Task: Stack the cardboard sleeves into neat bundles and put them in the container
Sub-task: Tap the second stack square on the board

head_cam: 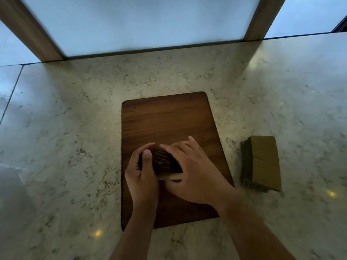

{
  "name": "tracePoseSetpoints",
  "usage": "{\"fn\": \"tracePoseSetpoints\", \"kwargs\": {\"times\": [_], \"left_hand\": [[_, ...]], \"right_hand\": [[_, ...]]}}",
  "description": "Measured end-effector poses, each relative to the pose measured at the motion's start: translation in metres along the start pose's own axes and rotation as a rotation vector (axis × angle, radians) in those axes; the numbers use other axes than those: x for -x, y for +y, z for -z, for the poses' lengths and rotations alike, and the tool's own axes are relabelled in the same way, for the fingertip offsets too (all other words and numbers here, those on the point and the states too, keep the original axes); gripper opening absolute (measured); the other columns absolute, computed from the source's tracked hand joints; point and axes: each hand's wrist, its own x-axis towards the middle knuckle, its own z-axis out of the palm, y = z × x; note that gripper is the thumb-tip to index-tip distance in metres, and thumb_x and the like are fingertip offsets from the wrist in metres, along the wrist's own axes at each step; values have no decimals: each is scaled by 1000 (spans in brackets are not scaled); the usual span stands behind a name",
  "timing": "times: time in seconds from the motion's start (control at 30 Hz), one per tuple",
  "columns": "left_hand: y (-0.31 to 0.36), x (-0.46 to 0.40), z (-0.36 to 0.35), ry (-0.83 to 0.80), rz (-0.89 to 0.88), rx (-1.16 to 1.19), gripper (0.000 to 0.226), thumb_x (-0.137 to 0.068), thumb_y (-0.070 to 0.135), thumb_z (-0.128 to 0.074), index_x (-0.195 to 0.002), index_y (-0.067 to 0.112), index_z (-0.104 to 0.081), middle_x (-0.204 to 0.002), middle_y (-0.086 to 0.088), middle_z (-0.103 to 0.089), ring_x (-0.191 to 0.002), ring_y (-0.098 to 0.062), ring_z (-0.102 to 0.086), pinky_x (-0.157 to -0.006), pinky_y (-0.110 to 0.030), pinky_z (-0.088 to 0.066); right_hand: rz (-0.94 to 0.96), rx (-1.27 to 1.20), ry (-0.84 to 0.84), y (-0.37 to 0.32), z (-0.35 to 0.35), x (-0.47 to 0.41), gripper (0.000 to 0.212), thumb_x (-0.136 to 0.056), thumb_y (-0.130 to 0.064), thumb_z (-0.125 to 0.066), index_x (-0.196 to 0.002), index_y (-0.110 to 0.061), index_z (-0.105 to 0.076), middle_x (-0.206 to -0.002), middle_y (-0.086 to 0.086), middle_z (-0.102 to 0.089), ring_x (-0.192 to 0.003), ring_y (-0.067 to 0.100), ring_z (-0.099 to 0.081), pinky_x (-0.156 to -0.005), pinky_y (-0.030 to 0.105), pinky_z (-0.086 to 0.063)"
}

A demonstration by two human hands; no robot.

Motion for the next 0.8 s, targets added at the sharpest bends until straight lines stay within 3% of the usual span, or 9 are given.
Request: {"fn": "tracePoseSetpoints", "kwargs": {"times": [0.13,0.2,0.3,0.4,0.5,0.57,0.67,0.73,0.8], "left_hand": [[9,1,-5,15,67,22,27,-96,39,-54,-110,36,-78,-112,14,-78,-109,-9,-70,-96,-52,-59],[20,1,-8,7,87,111,31,-97,42,-51,-116,38,-75,-115,12,-79,-112,-9,-70,-96,-43,-60],[41,5,-23,-52,127,289,39,-102,48,-41,-124,29,-67,-115,3,-81,-114,-12,-73,-96,-29,-57],[53,21,-50,-169,241,186,49,-108,53,-29,-129,25,-64,-130,-1,-75,-122,-12,-69,-113,-39,-47],[67,52,-90,-429,358,78,67,-111,52,-17,-154,9,-46,-156,-12,-55,-143,-21,-50,-126,-41,-28],[75,67,-113,-569,445,48,75,-108,58,-12,-161,9,-32,-168,-11,-37,-155,-22,-33,-125,-38,-18],[83,82,-143,-651,555,-46,86,-102,69,-12,-166,13,-22,-174,-6,-22,-159,-22,-20,-125,-39,-15],[87,87,-159,-633,655,-75,90,-101,72,-15,-165,11,-25,-173,-10,-25,-158,-26,-25,-127,-42,-17],[89,89,-171,-635,736,-62,94,-100,75,-15,-158,7,-42,-163,-21,-43,-149,-36,-42,-126,-49,-29]], "right_hand": [[32,216,-129,-12,14,-26,72,-73,-39,-84,-133,-23,-50,-127,-2,-56,-113,16,-51,-102,36,-44],[3,161,-117,-11,27,-23,65,-72,-40,-85,-126,-26,-52,-118,-6,-57,-102,11,-53,-92,31,-48],[-208,-239,27,4,64,14,58,-72,-44,-82,-119,-34,-50,-104,-15,-58,-82,6,-63,-70,20,-55],[-534,-717,318,30,108,66,56,-78,-41,-75,-127,-37,-48,-105,-11,-63,-81,8,-71,-53,19,-57],[-854,-972,522,66,141,111,38,-82,-40,-62,-115,-21,-62,-112,11,-66,-96,30,-66,-77,45,-56],[-945,-1079,602,83,146,124,18,-90,-33,-58,-101,-19,-64,-106,17,-63,-95,33,-61,-82,48,-49],[-989,-1150,568,93,140,124,22,-91,-32,-55,-104,-18,-65,-100,13,-63,-93,32,-61,-81,47,-50],[-1025,-1174,530,95,133,121,23,-88,-35,-56,-101,-19,-67,-97,12,-65,-90,30,-63,-78,45,-52],[-1067,-1176,496,94,123,119,24,-85,-37,-58,-98,-20,-68,-94,11,-68,-87,30,-64,-76,44,-53]]}}
